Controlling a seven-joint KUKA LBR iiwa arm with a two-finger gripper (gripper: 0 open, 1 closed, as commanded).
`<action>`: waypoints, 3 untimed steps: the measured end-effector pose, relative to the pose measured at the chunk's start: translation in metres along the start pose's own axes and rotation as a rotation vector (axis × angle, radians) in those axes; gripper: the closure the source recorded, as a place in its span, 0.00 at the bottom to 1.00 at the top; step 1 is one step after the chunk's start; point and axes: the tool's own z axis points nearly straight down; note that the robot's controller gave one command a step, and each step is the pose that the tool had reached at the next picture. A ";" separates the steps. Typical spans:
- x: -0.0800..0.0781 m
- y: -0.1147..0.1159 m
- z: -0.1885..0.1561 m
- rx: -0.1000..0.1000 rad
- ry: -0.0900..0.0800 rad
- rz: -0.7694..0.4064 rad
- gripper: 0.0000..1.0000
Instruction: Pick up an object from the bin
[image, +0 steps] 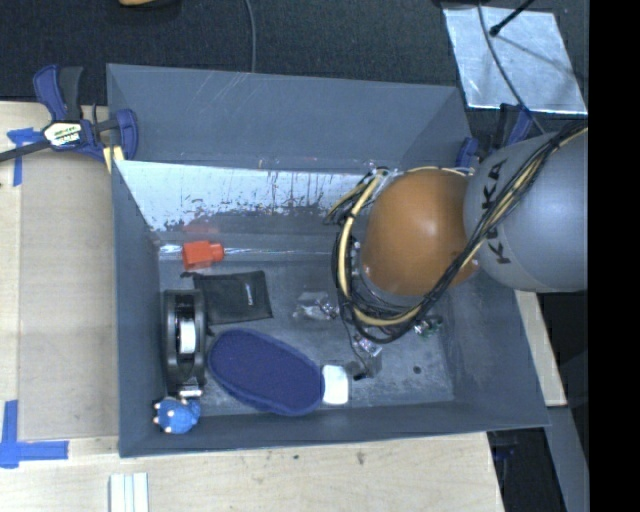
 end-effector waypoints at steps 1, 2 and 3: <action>0.027 0.026 0.030 -0.002 0.003 -0.311 0.00; 0.027 0.026 0.030 -0.002 0.002 -0.307 0.00; 0.026 0.026 0.030 -0.002 0.000 -0.306 1.00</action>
Offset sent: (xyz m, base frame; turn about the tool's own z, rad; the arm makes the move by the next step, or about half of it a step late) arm -0.0381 0.0024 -0.0304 -0.3134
